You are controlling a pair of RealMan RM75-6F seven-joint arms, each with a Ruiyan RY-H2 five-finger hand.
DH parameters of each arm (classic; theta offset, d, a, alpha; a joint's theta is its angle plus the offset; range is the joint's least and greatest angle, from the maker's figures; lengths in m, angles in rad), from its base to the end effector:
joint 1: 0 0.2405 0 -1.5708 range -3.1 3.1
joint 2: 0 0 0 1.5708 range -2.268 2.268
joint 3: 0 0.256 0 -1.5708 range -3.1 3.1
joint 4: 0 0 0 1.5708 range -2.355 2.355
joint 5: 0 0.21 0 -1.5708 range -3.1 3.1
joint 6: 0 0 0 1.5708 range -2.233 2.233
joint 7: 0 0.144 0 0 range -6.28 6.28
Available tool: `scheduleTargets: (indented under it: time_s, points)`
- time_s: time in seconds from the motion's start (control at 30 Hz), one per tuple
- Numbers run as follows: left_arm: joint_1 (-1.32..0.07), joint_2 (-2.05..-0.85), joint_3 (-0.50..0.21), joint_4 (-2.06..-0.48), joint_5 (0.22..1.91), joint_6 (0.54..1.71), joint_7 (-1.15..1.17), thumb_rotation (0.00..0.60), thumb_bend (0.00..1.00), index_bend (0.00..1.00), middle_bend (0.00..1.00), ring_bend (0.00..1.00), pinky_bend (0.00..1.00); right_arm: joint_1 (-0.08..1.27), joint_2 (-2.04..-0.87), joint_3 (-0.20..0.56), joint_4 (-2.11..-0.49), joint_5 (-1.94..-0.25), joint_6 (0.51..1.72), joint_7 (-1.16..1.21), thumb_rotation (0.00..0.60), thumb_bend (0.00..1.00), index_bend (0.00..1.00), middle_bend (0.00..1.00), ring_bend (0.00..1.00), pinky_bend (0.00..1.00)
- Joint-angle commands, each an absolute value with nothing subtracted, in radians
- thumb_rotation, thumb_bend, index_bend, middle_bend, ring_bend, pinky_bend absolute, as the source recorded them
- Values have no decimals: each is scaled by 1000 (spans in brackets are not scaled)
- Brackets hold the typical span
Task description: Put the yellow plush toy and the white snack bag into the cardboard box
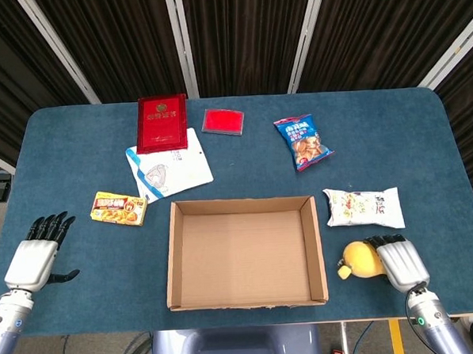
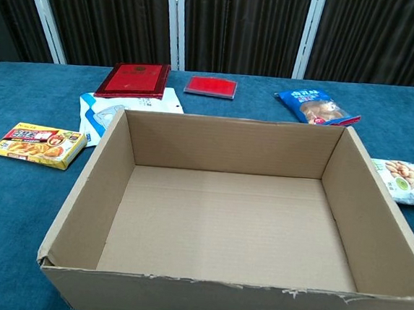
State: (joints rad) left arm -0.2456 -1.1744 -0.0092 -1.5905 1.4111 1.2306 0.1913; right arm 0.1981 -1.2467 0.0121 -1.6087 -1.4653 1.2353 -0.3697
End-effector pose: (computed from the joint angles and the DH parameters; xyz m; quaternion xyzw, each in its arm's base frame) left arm -0.3070 0.2176 0.1085 -0.6889 -0.3861 -0.2866 0.5425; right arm -0.2949 -0.2003 0.0807 0.7193 -0.3480 0.2644 0.5400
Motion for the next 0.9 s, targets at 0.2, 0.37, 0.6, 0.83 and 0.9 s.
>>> scheduleTargets:
  time_s: [0.2,0.37,0.6,0.83,0.9]
  points:
    - [-227,-1149,10,-1618,1472,1279,162,564,66,64,0,0,0,175,-1107,39,-1808,-1540,1364,-545,600,590,625,555,609,735]
    - [-229,-1148,16,-1623,1472,1271,171,566,65,50,0,0,0,214,-1037,78,-1940,-1512,1329,-647,600,591,622,555,608,735]
    - [-224,-1165,16,-1611,1545,1332,136,563,63,0,0,0,0,283,-1014,117,-2087,-1463,1260,-826,600,591,613,550,603,735]
    - [-202,-1164,24,-1573,1614,1413,75,564,57,0,0,0,0,372,-1111,139,-2218,-1350,1190,-1033,600,589,598,537,599,735]
    - [-202,-1162,23,-1568,1614,1415,67,563,56,0,0,0,0,397,-1159,136,-2240,-1322,1178,-1080,600,580,585,524,594,730]
